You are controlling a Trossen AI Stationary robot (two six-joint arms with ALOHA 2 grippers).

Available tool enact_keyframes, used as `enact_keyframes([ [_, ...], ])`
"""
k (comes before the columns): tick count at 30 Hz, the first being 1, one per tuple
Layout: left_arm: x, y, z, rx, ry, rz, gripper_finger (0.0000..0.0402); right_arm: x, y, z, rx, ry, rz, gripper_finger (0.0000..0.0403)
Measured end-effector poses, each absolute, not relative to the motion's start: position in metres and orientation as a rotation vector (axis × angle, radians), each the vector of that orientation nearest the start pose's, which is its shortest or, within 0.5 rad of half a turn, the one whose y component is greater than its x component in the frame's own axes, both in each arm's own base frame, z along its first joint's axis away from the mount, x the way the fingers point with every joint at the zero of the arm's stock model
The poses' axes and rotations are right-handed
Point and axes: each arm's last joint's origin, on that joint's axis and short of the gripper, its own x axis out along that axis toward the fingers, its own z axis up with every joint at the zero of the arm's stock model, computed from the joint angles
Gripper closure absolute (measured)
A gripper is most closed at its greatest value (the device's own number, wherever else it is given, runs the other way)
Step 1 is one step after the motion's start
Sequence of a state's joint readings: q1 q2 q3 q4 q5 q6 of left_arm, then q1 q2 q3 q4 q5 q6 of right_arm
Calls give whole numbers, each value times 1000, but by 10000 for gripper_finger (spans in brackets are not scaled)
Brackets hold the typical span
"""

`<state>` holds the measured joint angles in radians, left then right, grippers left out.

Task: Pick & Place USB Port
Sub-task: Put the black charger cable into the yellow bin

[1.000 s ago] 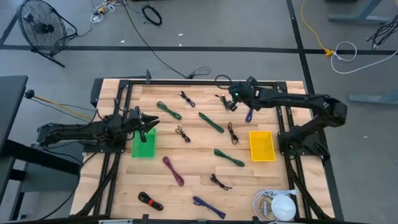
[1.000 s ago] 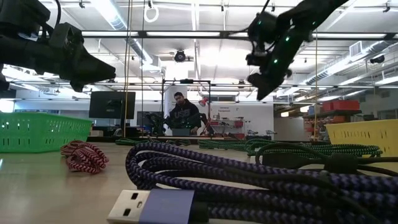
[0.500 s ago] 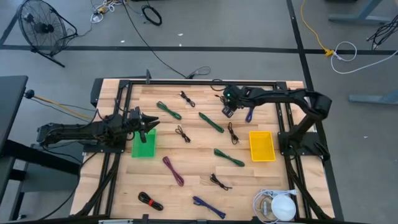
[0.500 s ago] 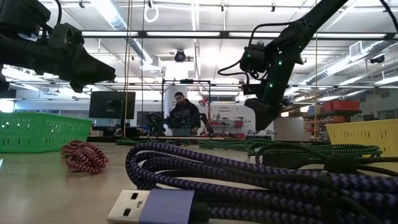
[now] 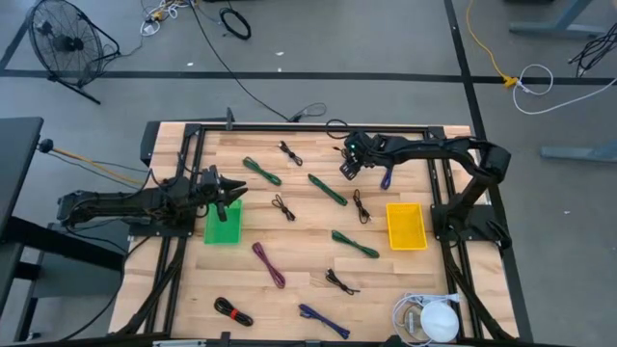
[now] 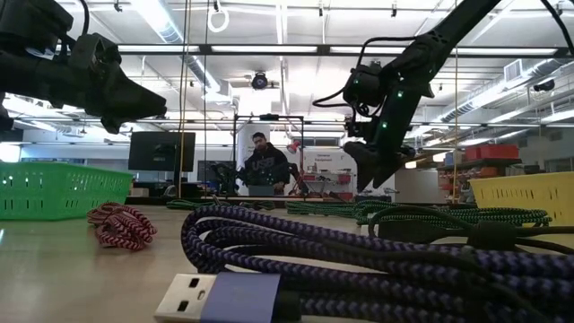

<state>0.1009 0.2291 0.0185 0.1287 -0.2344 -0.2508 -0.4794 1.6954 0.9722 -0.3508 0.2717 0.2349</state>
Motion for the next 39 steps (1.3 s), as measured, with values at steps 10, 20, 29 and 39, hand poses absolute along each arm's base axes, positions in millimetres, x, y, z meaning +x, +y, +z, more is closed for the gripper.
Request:
enact_keyframes([
  [10, 109, 18, 163, -243, 40, 340, 287, 291, -155, 135, 313, 1079, -790, 128],
  [20, 109, 18, 163, -243, 42, 341, 287, 293, -156, 124, 312, 1100, -785, 196],
  [29, 109, 18, 163, -243, 42, 341, 287, 293, -156, 124, 319, 1117, -786, 393],
  [39, 109, 18, 161, -242, 60, 343, 287, 297, -133, 205, 240, 1136, -761, 401],
])
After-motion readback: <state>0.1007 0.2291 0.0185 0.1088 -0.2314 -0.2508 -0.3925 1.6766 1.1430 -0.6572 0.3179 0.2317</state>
